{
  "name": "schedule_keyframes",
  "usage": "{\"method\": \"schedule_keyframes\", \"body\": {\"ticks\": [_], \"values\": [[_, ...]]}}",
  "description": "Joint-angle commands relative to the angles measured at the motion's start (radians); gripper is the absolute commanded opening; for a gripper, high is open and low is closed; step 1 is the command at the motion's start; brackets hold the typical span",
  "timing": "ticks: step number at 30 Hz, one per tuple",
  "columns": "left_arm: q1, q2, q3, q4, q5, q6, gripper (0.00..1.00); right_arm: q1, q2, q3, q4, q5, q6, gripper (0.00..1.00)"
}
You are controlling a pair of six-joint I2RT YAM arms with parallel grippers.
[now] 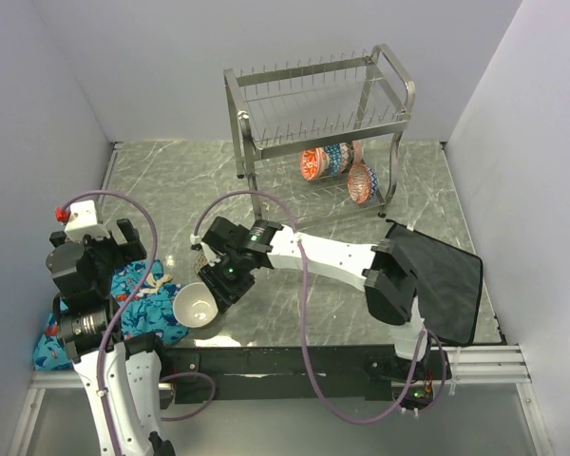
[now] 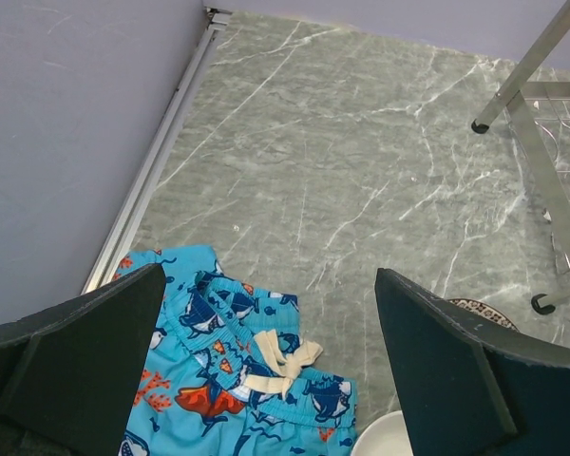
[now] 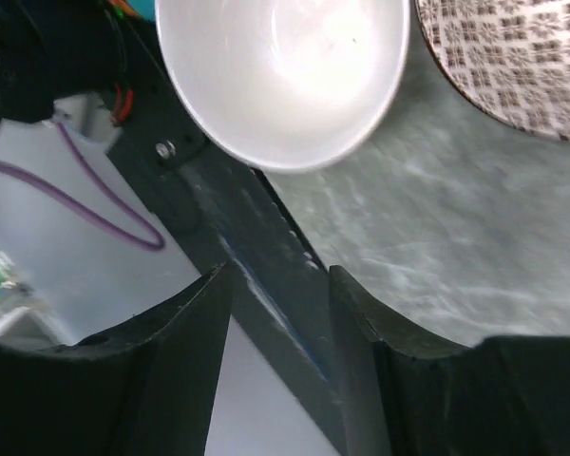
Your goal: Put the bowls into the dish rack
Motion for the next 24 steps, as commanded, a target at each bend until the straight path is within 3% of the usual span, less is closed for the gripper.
{"method": "schedule_keyframes", "body": {"ticks": [1, 14, 24], "values": [[0.007, 0.010, 0.014, 0.015, 0.016, 0.014, 1.00, -0.044, 0.083, 0.084, 0.010, -0.092, 0.145, 0.52], [0.032, 0.007, 0.017, 0.008, 0.022, 0.018, 0.99, -0.053, 0.208, 0.131, 0.016, -0.076, 0.204, 0.50], [0.037, -0.002, 0.002, 0.022, 0.038, 0.009, 0.99, -0.052, 0.209, 0.151, 0.010, -0.057, 0.203, 0.49]]}}
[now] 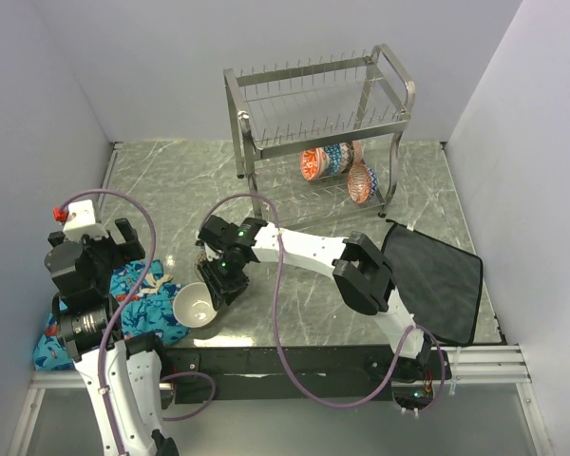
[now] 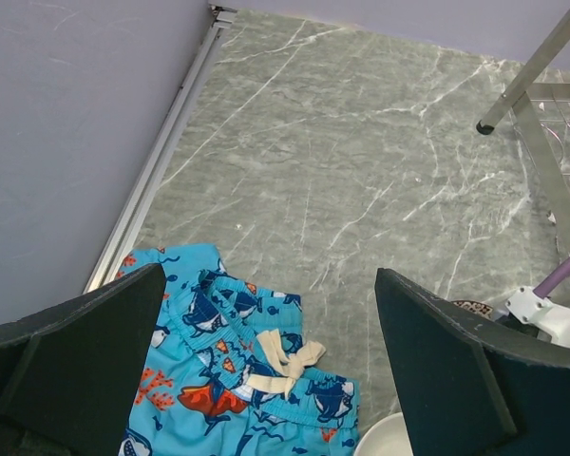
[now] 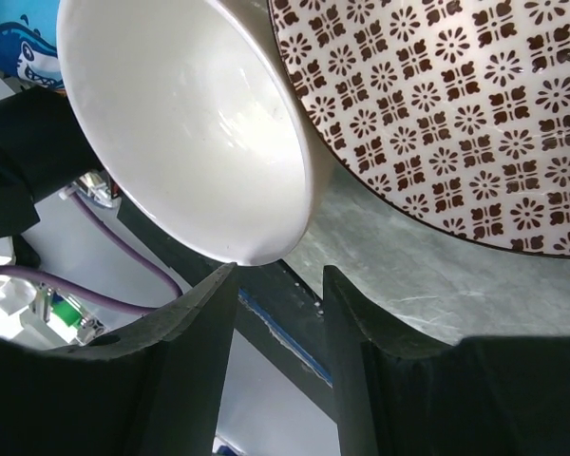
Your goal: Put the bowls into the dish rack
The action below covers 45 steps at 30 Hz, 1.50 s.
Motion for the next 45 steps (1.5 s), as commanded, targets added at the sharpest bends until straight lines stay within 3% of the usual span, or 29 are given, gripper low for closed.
{"method": "schedule_keyframes", "body": {"ticks": [1, 11, 17, 30, 36, 45], "values": [[0.011, -0.012, 0.002, 0.019, 0.022, 0.005, 0.99, -0.006, 0.026, 0.060, -0.003, 0.026, 0.017, 0.48], [0.019, -0.012, -0.007, 0.027, 0.029, 0.002, 0.99, -0.002, 0.083, 0.080, -0.013, 0.069, 0.043, 0.41], [0.023, -0.013, -0.009, 0.030, 0.032, -0.002, 0.99, -0.003, 0.059, 0.050, -0.017, 0.083, 0.039, 0.24], [0.029, -0.015, -0.035, 0.054, 0.061, -0.038, 0.99, -0.006, -0.047, -0.056, -0.019, 0.142, -0.050, 0.00], [0.033, -0.013, -0.040, 0.064, 0.072, -0.071, 0.99, -0.003, -0.226, -0.186, -0.032, 0.311, -0.190, 0.00], [0.040, -0.001, -0.061, 0.174, 0.121, -0.107, 0.99, -0.003, -0.533, -0.453, -0.037, 0.758, -0.337, 0.00]]}}
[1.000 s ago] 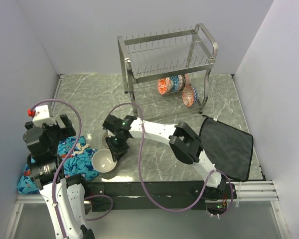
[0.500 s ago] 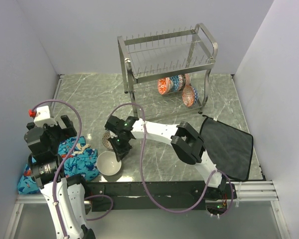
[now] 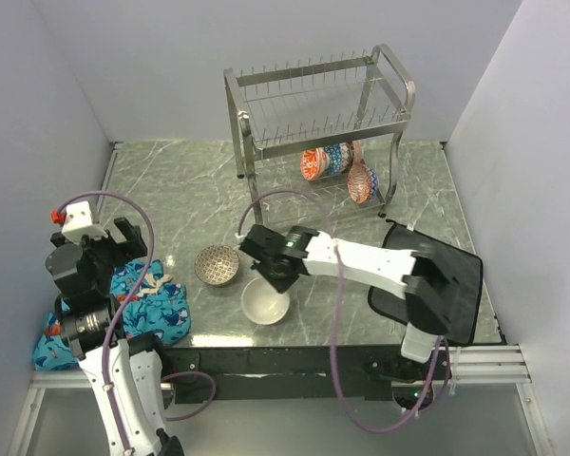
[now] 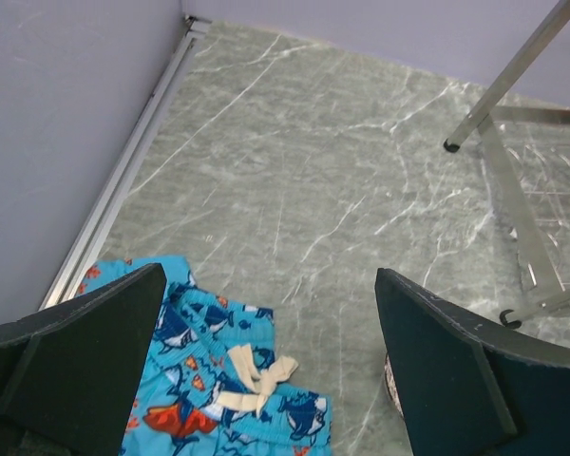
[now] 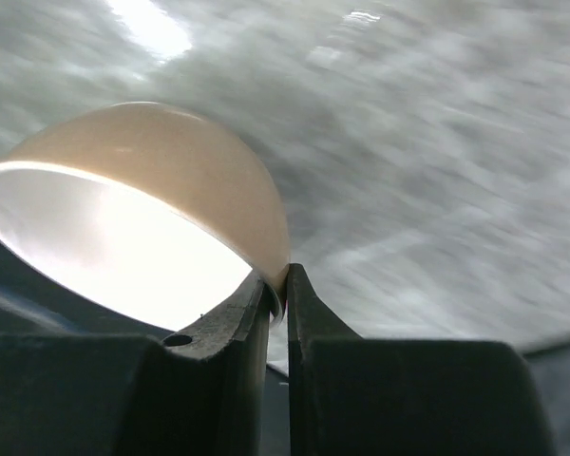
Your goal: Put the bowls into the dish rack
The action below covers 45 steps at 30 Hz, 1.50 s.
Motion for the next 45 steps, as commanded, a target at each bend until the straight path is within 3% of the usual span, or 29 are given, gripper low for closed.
{"method": "schedule_keyframes", "body": {"ticks": [1, 6, 10, 15, 21, 33, 45], "values": [[0.006, 0.022, -0.004, 0.122, 0.054, -0.046, 0.99, -0.003, -0.160, -0.085, 0.025, 0.276, -0.086, 0.00], [-0.029, 0.088, 0.013, 0.191, 0.050, -0.067, 0.99, -0.046, -0.274, -0.199, 0.057, 0.351, -0.170, 0.00], [-0.054, 0.119, 0.030, 0.231, 0.036, -0.063, 0.99, -0.118, -0.302, -0.317, 0.190, 0.639, -0.233, 0.00], [-0.075, 0.134, 0.040, 0.234, 0.024, -0.043, 0.99, -0.233, -0.271, -0.313, 0.261, 0.802, -0.374, 0.00], [-0.083, 0.117, 0.014, 0.223, 0.027, -0.052, 0.99, -0.261, -0.283, -0.369, 0.604, 1.039, -0.688, 0.00], [-0.075, 0.082, -0.039, 0.214, 0.022, -0.069, 1.00, -0.353, -0.167, -0.366, 1.142, 1.170, -1.133, 0.00], [-0.075, 0.094, -0.064, 0.235, 0.028, -0.069, 1.00, -0.396, 0.028, -0.230, 1.369, 1.201, -1.310, 0.00]]}}
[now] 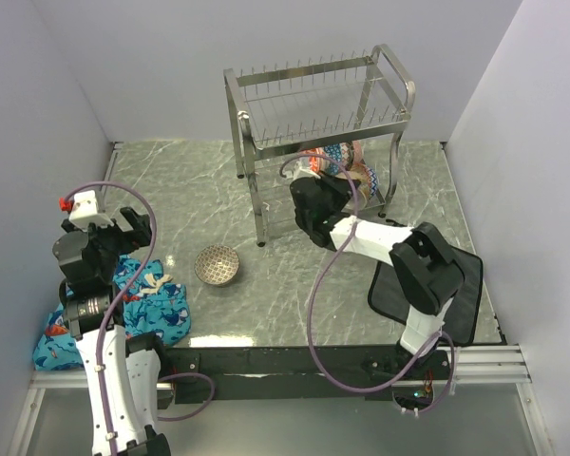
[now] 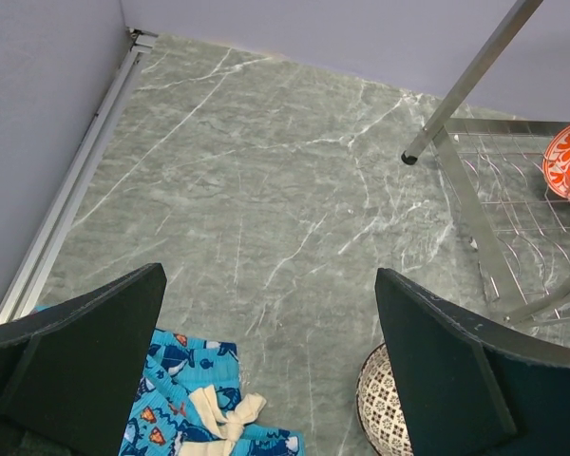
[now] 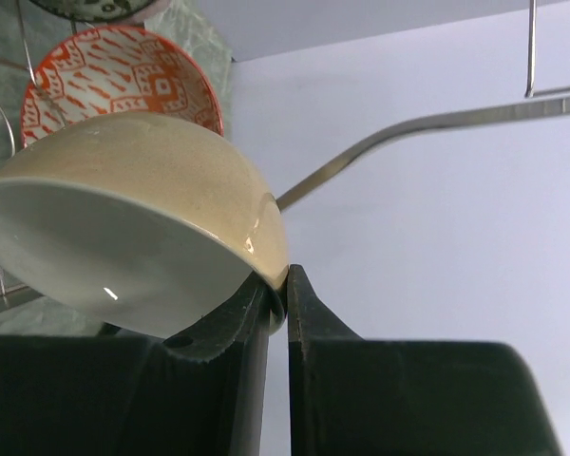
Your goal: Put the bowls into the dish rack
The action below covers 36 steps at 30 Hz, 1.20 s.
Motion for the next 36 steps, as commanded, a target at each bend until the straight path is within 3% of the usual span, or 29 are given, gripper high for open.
{"method": "schedule_keyframes", "body": {"ticks": [1, 36], "values": [[0.003, 0.003, -0.004, 0.044, -0.002, 0.000, 0.99, -0.006, 0.042, 0.109, 0.185, 0.067, -0.087, 0.00], [-0.040, 0.052, -0.093, 0.087, -0.026, 0.056, 0.99, -0.080, 0.337, 0.321, 0.168, 0.165, -0.019, 0.00]]}}
